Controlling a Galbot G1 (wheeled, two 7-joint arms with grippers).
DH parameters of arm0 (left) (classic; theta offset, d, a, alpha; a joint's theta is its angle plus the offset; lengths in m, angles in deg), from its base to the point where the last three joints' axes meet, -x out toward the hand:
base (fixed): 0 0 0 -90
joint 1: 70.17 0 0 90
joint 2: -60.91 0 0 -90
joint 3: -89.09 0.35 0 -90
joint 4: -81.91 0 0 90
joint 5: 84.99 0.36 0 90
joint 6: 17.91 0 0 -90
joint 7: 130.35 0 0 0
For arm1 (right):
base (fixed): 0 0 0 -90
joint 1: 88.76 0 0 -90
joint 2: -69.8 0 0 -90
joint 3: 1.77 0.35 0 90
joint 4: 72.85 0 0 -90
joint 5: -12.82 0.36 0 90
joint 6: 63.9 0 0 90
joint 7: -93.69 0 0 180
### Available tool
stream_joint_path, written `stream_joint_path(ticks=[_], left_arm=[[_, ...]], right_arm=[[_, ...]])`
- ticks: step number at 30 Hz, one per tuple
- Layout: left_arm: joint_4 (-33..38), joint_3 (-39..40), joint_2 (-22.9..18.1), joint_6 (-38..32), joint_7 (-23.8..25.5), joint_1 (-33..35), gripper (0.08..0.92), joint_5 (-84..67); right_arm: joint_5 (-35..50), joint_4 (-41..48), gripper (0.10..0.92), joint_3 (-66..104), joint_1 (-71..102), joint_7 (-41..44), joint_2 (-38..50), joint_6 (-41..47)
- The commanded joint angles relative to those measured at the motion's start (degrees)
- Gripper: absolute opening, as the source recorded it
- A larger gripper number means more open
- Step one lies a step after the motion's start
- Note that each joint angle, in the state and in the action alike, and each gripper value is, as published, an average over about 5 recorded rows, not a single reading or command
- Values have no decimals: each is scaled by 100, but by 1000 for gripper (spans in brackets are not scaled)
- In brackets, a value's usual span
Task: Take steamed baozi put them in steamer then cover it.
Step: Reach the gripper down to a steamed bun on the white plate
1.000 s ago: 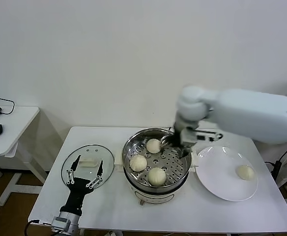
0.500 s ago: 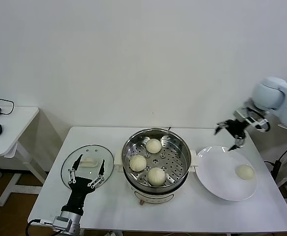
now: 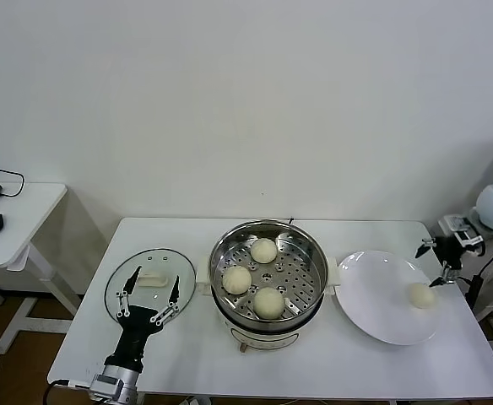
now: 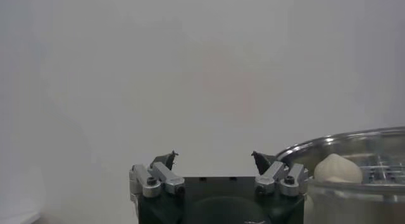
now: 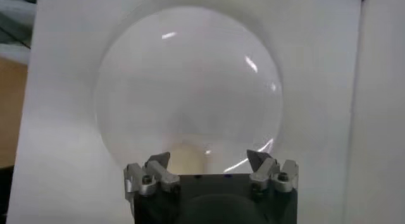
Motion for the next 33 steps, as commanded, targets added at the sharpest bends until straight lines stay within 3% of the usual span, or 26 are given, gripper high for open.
stream_joint_path(ticks=[1,20,23,28,33], left_arm=[[0,-9,-10,-3,3,14,823,41],[-33,-28,-7,2,-7,17,823,47],[-31,-20,-13,7,-7,13,823,47],[-5,2,-11,16,-9,9,823,47],[17,49,-2,12,-12,-2,823,47]], right_arm=[[-246,765,823,681,981,-198,-278,79],[-477,1254,822,1000,1288,-158,-739,34],[-479,1216,801,1000,1285,-142,-727,43],[-396,965,699,802,989,-21,-615,73],[-118,658,670,274,271,184,-467,132]])
